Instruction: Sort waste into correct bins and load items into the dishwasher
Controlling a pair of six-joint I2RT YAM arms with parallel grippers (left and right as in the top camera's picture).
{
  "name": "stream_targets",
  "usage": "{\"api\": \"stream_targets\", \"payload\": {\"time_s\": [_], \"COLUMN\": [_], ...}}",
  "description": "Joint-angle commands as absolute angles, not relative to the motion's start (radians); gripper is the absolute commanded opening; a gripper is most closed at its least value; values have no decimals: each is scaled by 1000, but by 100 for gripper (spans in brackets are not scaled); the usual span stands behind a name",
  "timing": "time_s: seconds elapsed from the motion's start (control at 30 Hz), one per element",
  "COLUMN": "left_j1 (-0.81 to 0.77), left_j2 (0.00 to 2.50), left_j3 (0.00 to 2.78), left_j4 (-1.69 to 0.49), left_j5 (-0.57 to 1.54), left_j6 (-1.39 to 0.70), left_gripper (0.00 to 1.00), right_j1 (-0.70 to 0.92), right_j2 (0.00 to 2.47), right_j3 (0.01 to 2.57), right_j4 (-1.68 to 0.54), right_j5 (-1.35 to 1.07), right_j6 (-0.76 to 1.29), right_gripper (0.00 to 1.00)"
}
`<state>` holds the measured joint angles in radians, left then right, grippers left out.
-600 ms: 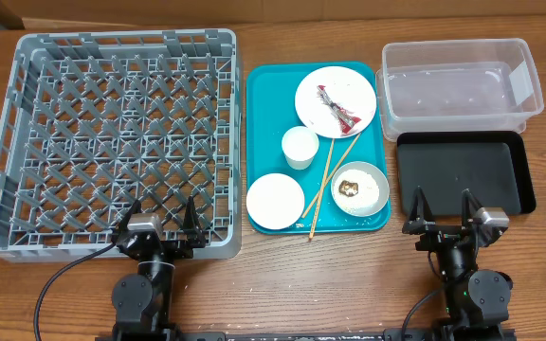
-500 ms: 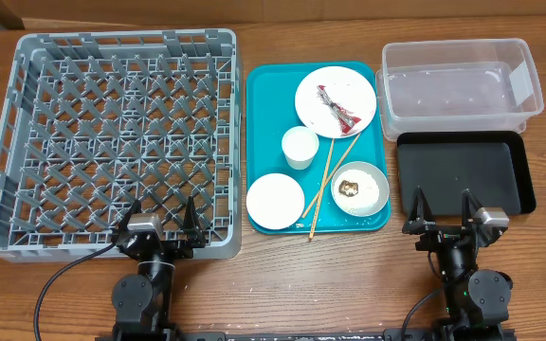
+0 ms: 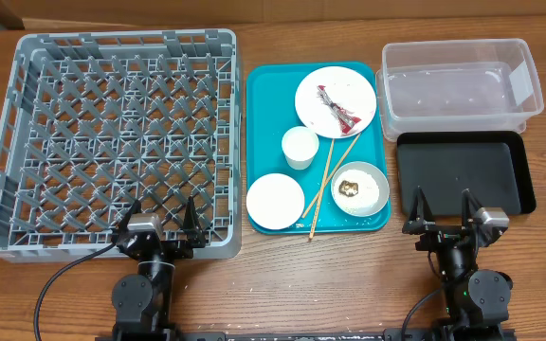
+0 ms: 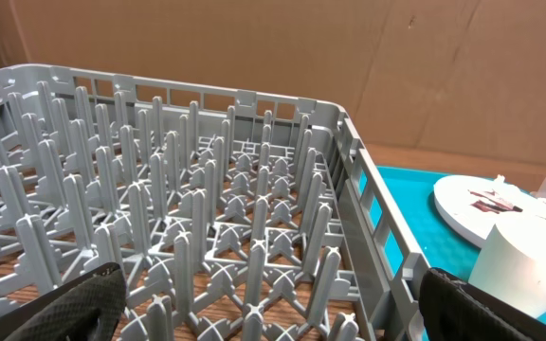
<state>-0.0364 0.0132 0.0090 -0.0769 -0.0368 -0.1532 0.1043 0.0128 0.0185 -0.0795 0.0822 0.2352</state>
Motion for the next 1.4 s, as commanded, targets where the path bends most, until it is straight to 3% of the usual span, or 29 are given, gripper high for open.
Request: {"api": "stream_targets", "payload": {"time_s": [0.0, 0.93, 1.37], "left_j1": [-32, -32, -32], "left_j2": [4, 4, 4], "left_j3": [5, 5, 5], "left_j4": [-75, -75, -75], "left_j5": [-28, -28, -28], "left_j6": [-134, -134, -134], "left_gripper": [100, 100, 100], "right_j1": [98, 98, 98], "right_j2": [3, 3, 3], "right_j3": [8, 8, 62], "right_j4": [-75, -57, -32], "right_j5": [85, 84, -27], "right_j6": [239, 239, 212], "right_gripper": [100, 100, 100]}}
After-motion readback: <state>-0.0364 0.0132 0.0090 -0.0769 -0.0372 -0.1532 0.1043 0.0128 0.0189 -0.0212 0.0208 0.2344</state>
